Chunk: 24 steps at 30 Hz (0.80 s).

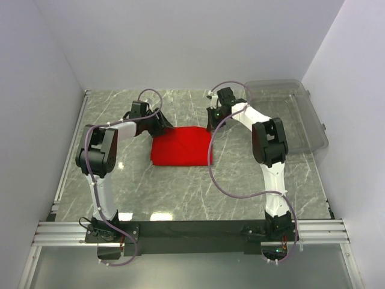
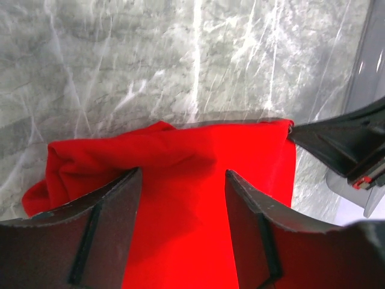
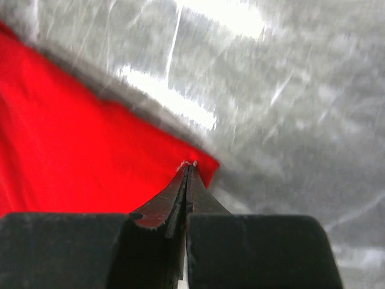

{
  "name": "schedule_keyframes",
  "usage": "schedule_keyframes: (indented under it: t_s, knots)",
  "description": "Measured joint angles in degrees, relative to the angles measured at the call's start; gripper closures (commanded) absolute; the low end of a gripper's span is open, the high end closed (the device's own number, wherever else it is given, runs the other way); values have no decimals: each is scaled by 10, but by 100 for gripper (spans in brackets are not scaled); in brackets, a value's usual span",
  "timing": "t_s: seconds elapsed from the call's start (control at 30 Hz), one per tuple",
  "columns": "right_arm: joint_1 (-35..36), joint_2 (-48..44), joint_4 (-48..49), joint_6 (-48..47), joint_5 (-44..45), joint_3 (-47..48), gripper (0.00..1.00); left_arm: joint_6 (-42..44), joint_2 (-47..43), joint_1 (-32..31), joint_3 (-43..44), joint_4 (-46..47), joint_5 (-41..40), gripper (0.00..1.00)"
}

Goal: Fold and stack the t-shirts
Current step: Fold the tshirt

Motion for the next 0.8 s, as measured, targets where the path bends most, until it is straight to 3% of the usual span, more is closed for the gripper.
schedule_keyframes:
  t_s: [0.17,0.33,0.53,0.8]
  knots:
    - [-5,-57,9,-37,-22,-51,98,23,-36,1,-3,-2,-5,33]
    - [-10,-169,1,-130,-82,-88,76,60,-156,2,-18,-21,-25,25]
    - [-10,-310,-7,-233,-135,-187,63,79,-295,3,-90,-44,-36,24]
    - [-10,-363,-24,-278,-152,-328,57,82,-273,3,-222,-115,-56,21]
